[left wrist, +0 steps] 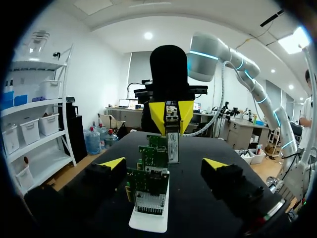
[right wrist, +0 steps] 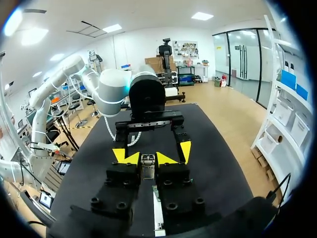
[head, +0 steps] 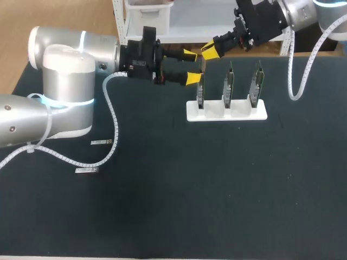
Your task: Pick up the optical module with the left hand, and insert it into the network port with the right hand.
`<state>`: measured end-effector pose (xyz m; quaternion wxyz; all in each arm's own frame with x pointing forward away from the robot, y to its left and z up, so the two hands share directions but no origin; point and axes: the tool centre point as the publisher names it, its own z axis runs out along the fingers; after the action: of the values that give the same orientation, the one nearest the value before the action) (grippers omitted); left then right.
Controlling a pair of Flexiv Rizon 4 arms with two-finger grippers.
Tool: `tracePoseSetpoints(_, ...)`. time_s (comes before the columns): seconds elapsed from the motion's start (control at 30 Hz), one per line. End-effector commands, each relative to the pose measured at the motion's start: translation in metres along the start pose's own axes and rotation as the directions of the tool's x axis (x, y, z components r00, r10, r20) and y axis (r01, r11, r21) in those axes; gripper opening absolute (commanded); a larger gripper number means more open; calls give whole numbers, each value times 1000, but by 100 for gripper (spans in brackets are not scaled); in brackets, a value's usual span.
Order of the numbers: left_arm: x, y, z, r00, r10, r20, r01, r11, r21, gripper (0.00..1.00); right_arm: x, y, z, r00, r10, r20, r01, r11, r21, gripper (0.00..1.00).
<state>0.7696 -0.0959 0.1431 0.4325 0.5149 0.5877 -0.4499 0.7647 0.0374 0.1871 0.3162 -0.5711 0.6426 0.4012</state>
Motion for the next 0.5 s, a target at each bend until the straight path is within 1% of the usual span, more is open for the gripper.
tracePoseSetpoints(0.03, -1, 0, -4, 999, 1, -42, -1, 1000, -13, 100, 1, 2, -1, 1000, -3, 5, 3, 1000, 3, 0)
tracePoseSetpoints(0.23, 7, 5, -5, 993, 10, -115, -12, 1000, -23, 100, 1, 1, -2, 1000, -7, 10, 7, 1000, 3, 0)
tracePoseSetpoints(0.3, 17, 8, -4, 988, -2, -154, -2, 1000, -31, 100, 1, 2, -2, 1000, -7, 12, 7, 1000, 3, 0)
tracePoseSetpoints(0.43, 24, 7, -3, 980, 19, -199, -20, 1000, -1, 100, 2, 2, -2, 1000, -8, 12, 8, 1000, 5, 0)
tracePoseSetpoints(0.5, 26, 6, -3, 975, 31, -221, -31, 1000, 1, 100, 2, 3, -3, 1000, -9, 12, 9, 1000, 5, 0)
